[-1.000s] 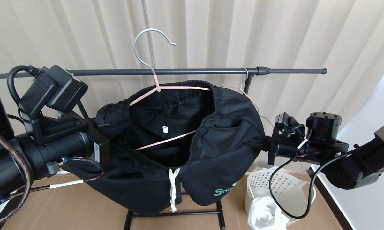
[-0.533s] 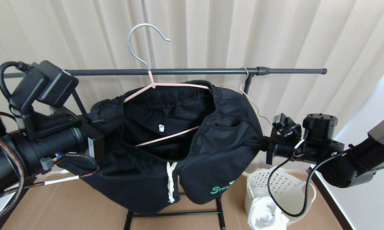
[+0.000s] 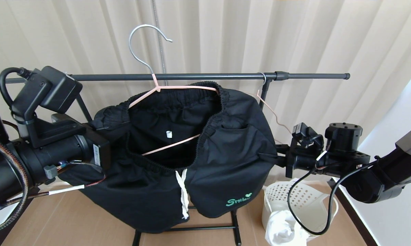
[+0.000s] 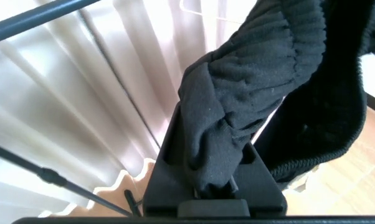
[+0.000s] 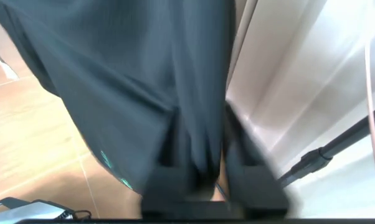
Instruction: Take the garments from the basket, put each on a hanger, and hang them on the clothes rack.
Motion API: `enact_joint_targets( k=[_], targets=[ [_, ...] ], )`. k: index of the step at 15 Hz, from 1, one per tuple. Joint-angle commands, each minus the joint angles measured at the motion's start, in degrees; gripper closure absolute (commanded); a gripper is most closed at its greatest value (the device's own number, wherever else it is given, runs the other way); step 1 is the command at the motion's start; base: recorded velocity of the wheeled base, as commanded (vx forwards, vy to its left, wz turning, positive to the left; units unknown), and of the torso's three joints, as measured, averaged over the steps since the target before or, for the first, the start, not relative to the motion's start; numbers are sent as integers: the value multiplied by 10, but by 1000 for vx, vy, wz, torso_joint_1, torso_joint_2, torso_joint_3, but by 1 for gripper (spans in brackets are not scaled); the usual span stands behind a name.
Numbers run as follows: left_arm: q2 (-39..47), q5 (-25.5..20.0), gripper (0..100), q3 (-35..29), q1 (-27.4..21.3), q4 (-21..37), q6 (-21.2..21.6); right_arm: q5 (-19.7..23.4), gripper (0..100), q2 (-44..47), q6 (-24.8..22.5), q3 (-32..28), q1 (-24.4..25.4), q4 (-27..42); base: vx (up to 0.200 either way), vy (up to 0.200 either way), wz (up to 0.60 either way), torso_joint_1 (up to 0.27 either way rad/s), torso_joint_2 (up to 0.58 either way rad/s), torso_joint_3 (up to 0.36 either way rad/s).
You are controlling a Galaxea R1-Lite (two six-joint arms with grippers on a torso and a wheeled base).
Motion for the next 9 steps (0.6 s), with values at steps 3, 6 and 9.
enact_joint_targets(
  k=[3,6,9],
  targets=[
    [29,0,100,1,28,1,-11,2,0,-50,0,15,2,-4,0,0,0,0,0,0],
    [65,5,100,-1,32,0,-34,1,0,-91,1,30,19,-3,0,0,0,0,0,0],
    [118,24,100,-23,33,1,-53,-45,0,-136,2,39,41,0,0,0,0,0,0,0]
  ],
)
